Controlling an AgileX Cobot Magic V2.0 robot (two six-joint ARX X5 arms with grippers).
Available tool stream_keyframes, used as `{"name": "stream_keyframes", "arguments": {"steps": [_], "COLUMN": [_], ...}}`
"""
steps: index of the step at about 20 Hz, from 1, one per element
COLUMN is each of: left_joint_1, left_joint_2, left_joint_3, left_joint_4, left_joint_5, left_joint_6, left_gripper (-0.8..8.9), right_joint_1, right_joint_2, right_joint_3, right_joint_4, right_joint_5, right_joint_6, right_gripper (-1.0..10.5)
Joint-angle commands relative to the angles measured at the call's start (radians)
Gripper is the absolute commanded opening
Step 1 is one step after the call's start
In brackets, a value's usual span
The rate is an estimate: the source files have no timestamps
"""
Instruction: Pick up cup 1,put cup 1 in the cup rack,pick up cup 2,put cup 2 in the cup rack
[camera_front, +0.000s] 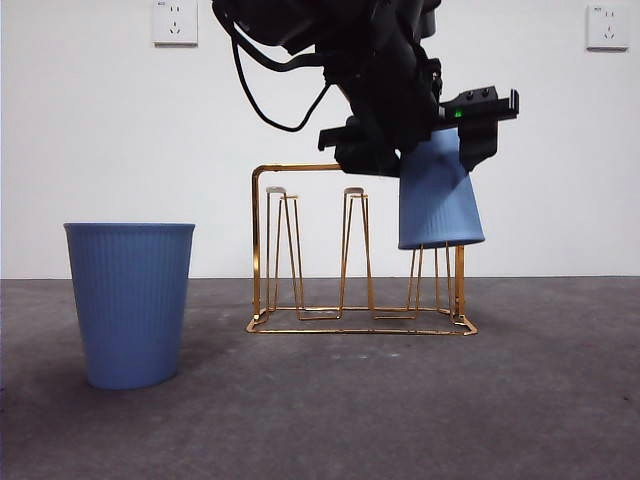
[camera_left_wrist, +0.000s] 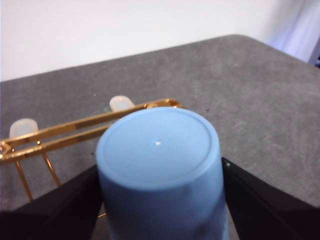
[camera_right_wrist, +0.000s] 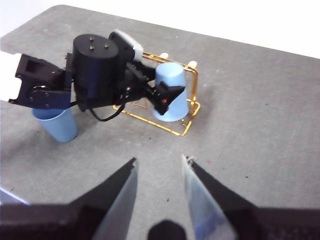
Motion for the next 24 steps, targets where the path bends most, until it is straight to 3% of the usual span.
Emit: {"name": "stream_keyframes", "arguments": {"steps": [1, 12, 13, 16, 17, 24], "left_joint_1": [-0.009, -0.019, -0.019, -0.015, -0.012, -0.006], "left_joint_2": [0.029, 0.087, 0.087, 0.087, 0.087, 0.087], "left_joint_3": [0.003, 0.003, 0.003, 0.003, 0.003, 0.003], "left_joint_4": [-0.014, -0.114, -0.116, -0.129, -0.142, -0.275], "left_joint_5": [0.003, 0.03, 0.03, 0.035, 0.054, 0.137], "left_joint_6": [-0.036, -0.085, -0.088, -0.101, -0.106, -0.152], "left_gripper": [-0.07, 0.02, 0.32, 4.61, 5.05, 5.03], "right_joint_1": [0.0, 0.0, 0.0, 0.0, 0.0, 0.0], "right_joint_2": [-0.002, -0.002, -0.002, -0.002, -0.002, -0.002], "right_joint_3": [-0.006, -0.006, -0.006, -0.006, -0.006, -0.006], "right_joint_4": [-0.024, -0.025, -0.024, -0.025, -0.024, -0.025], "right_joint_5": [0.002, 0.002, 0.002, 0.002, 0.002, 0.002], "right_joint_6": [0.001, -0.004, -0.005, -0.008, -0.008, -0.023], "right_gripper": [1.6, 1.6, 1.6, 1.6, 1.6, 1.6]}}
